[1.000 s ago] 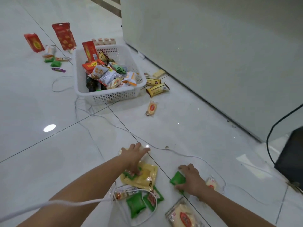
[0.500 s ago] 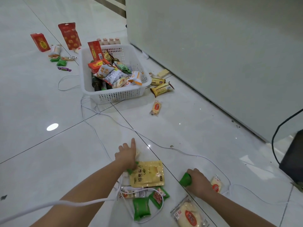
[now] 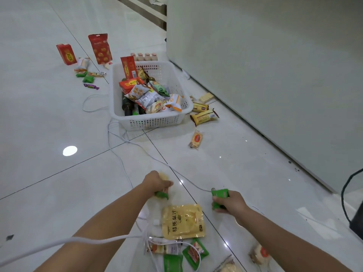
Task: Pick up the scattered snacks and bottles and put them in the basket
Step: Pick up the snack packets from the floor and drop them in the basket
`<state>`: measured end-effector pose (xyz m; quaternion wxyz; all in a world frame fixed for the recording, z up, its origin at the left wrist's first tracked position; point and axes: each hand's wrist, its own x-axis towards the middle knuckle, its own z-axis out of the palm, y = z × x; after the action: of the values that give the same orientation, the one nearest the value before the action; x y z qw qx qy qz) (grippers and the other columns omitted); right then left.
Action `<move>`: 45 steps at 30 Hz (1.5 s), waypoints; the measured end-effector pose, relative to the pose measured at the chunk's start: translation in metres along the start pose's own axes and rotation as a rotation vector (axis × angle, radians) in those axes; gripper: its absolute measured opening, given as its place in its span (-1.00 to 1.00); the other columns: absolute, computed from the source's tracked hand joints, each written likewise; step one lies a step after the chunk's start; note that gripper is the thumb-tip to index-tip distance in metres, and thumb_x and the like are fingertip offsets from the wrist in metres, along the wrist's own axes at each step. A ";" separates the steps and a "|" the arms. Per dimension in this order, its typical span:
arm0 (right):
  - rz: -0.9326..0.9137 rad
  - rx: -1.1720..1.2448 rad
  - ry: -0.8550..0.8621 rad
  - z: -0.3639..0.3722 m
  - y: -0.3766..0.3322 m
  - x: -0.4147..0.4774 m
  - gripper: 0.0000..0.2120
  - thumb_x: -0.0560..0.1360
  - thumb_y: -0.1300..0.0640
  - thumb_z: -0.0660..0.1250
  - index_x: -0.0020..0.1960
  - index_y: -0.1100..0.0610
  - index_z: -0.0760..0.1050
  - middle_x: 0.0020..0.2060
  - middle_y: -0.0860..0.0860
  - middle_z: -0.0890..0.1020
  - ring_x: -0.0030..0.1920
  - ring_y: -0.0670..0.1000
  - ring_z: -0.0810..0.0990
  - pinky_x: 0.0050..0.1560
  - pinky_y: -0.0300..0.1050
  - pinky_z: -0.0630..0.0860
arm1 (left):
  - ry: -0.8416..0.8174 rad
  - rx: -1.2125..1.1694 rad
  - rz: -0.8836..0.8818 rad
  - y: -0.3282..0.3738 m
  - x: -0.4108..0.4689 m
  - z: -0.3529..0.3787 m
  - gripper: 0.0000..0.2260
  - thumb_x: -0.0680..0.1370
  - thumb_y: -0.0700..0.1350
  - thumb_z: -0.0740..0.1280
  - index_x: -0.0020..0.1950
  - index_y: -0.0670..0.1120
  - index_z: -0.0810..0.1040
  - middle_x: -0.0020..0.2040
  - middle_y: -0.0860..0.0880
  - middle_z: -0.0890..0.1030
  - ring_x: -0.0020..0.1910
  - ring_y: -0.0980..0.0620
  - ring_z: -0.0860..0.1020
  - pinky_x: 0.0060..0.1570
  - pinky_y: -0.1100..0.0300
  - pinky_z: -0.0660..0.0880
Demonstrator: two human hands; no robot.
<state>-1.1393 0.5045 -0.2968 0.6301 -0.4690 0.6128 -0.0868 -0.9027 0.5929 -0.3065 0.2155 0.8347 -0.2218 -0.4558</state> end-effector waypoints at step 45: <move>0.352 -0.269 0.520 -0.103 0.103 -0.036 -0.12 0.18 -0.02 0.61 0.37 0.04 0.25 0.14 0.12 0.21 0.21 0.27 0.37 0.14 0.13 0.50 | -0.186 0.899 0.414 0.002 -0.029 0.087 -0.47 0.38 -0.06 0.49 0.25 -0.07 0.34 0.18 -0.07 0.46 0.15 -0.05 0.44 0.05 0.12 0.44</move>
<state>-1.2835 0.5349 -0.3242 0.3907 -0.3971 0.8304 -0.0116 -0.9913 0.5942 -0.3291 -0.1001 0.7392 -0.5754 -0.3354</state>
